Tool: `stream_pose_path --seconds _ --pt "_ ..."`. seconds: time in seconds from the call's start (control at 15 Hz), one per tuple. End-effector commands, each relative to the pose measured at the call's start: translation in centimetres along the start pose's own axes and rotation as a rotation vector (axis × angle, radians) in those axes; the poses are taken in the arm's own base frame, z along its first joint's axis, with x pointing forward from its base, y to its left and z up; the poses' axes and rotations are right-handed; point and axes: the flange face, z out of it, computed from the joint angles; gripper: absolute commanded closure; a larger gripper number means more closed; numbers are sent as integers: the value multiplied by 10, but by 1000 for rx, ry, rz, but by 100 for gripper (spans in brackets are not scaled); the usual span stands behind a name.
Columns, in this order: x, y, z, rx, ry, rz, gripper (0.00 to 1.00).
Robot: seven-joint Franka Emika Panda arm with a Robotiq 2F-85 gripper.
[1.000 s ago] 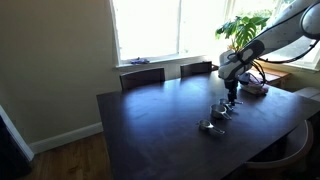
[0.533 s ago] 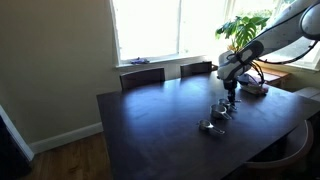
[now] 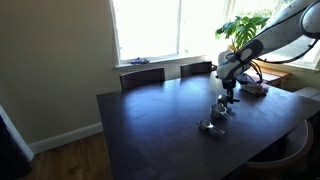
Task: Put the measuring cups apart
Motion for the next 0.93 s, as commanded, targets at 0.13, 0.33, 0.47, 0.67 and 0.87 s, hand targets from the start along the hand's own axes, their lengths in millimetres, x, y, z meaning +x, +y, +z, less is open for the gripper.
stream_pose_path --seconds 0.13,0.33,0.47,0.67,0.87 --pt "-15 -14 -17 -54 83 -59 99" --pt "-24 -20 -32 -99 164 -77 99" --pt "-32 -24 -46 -127 214 -85 99" --pt "-43 -35 -67 -164 276 -93 99" --pt "-49 -58 -82 -177 313 -106 99"
